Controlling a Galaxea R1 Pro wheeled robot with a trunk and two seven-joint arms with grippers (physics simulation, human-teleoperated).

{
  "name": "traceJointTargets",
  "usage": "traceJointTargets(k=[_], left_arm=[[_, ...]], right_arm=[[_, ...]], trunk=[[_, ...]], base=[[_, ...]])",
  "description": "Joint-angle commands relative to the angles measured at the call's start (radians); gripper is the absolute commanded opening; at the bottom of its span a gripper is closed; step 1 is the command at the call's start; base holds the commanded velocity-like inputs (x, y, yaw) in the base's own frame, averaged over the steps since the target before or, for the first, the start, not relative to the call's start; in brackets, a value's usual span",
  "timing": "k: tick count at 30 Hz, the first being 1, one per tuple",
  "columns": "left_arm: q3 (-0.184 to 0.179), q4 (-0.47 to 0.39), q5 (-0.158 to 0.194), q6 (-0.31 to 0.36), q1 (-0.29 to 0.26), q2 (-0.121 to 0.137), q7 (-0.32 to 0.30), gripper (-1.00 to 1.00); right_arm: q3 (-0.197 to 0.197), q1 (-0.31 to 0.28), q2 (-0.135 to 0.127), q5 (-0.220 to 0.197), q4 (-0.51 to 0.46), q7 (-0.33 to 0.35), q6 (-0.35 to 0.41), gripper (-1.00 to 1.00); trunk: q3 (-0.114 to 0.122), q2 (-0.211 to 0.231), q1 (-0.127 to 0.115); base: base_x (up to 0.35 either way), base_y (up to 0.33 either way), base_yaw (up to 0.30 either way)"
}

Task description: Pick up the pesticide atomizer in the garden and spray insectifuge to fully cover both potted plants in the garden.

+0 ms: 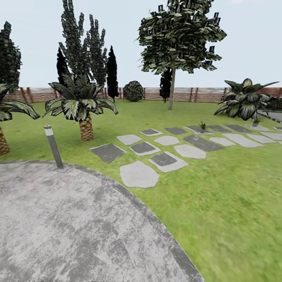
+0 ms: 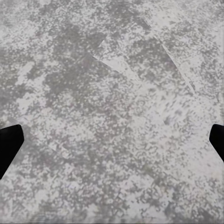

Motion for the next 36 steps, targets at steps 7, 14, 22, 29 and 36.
traceJointTargets(k=[7,14,22,29,36], left_arm=[[0.001,0.002,0.002,-0.003,-0.001,0.0,-0.001,1.0],[0.001,0.003,0.002,-0.003,-0.001,0.0,-0.001,1.0],[0.001,0.003,0.002,-0.003,-0.001,0.0,-0.001,1.0],[0.001,0.003,0.002,-0.003,-0.001,0.0,-0.001,1.0],[0.001,0.003,0.002,-0.003,-0.001,0.0,-0.001,1.0]], right_arm=[[0.001,0.0,0.001,0.003,0.002,-0.003,-0.002,1.0],[0.001,0.0,0.001,0.003,0.003,-0.003,-0.002,1.0],[0.001,0.0,0.001,0.003,0.003,-0.003,-0.002,1.0],[0.001,0.0,0.001,0.003,0.003,-0.003,-0.002,1.0],[0.001,0.0,0.002,0.004,0.003,-0.003,-0.002,1.0]], trunk=[[-0.005,-0.001,0.0],[-0.009,-0.001,0.0],[-0.013,-0.001,0.0],[-0.017,-0.001,0.0],[-0.021,-0.001,0.0]], base=[[0.0,0.0,0.274],[0.0,0.0,0.274],[0.0,0.0,0.274],[0.0,0.0,0.274],[0.0,0.0,0.274]])
